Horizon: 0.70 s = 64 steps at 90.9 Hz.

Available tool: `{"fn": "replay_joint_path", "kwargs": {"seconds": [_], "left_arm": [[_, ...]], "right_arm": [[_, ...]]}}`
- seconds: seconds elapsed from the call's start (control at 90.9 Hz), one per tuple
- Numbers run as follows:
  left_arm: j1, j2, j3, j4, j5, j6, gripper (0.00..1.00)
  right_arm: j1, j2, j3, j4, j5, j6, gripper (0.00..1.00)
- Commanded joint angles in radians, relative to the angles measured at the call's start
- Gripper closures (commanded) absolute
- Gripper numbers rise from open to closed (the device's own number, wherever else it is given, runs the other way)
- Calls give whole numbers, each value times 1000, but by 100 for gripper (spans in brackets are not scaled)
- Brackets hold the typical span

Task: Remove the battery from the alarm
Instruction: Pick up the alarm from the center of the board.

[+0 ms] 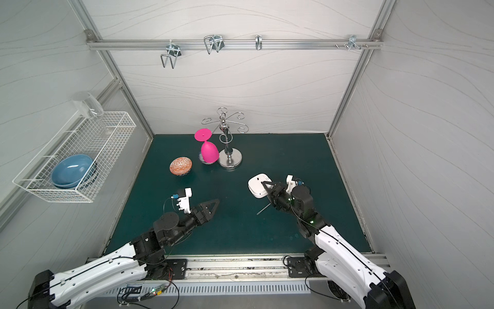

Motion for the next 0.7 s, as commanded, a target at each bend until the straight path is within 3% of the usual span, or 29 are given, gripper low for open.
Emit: {"fn": "replay_joint_path", "kwargs": {"seconds": [0.0,0.363,0.693], "left_arm": [[6,45,61,188,64,-227,0],[15,333,128,572,155,-337,0],[49,458,203,640,212,-381,2]], "right_arm": [[30,26,9,251,1,-46,68],[205,64,36,309,87,-106,68],[249,47,41,325,75,-104,68]]}}
